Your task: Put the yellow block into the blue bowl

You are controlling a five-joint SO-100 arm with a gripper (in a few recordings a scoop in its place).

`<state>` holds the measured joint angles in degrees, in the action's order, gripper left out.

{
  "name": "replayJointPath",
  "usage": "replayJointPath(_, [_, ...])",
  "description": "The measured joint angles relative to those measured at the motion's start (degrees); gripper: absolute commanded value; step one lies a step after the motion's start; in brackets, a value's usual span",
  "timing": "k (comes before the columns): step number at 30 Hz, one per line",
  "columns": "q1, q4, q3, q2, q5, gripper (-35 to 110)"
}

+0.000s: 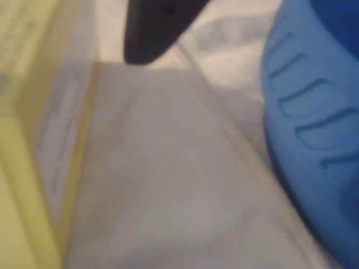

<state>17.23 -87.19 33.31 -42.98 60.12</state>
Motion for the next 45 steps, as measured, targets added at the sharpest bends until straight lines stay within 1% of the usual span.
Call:
replayJointPath(9, [0.09,0.09,-0.44,2.81,-0.09,22])
replayJointPath(16, [0.09,5.8,-0.44,2.81,0.18,22])
replayJointPath(21, [0.09,7.91,-0.44,2.81,0.18,22])
replayJointPath(32, [0.88,8.17,-0.7,5.54,-0.09,21])
replayJointPath(35, [0.79,8.17,-0.7,6.24,-0.09,17])
replayJointPath(41, [0.88,8.17,-0.7,6.59,-0.09,0])
replayJointPath(45, [0.97,9.14,-0.7,6.59,-0.09,1])
